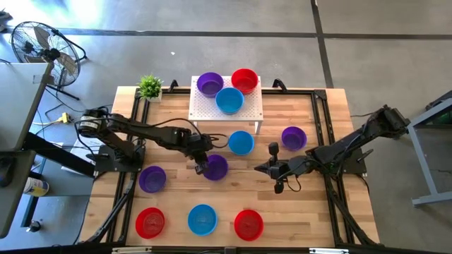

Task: Pick & Place Mini bowls
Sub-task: Stack the purple bowl on the purple bowl on the shelf

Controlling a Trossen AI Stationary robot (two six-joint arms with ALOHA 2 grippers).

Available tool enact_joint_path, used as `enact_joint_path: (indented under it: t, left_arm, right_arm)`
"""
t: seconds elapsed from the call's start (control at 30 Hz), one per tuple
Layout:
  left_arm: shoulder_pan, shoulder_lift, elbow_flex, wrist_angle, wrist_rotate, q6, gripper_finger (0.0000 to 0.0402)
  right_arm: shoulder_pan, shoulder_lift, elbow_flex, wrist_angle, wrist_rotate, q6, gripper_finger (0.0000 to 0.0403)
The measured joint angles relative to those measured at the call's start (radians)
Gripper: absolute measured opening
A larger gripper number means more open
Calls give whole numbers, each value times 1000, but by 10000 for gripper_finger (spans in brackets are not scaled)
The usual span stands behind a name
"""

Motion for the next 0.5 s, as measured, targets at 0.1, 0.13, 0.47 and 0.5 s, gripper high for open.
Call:
enact_joint_path:
  t: [0.1, 0.13, 0.47, 0.5]
  left_arm:
    - [0, 0, 4, -15, -5, 0, 156]
    - [0, 0, 4, -28, -6, 1, 156]
    - [0, 0, 4, 41, 64, 25, 147]
    - [0, 0, 4, 37, 72, 25, 140]
  right_arm:
    - [0, 0, 0, 0, 0, 0, 0]
    - [0, 0, 0, 0, 0, 0, 0]
    - [0, 0, 0, 0, 0, 0, 0]
    - [0, 0, 0, 0, 0, 0, 0]
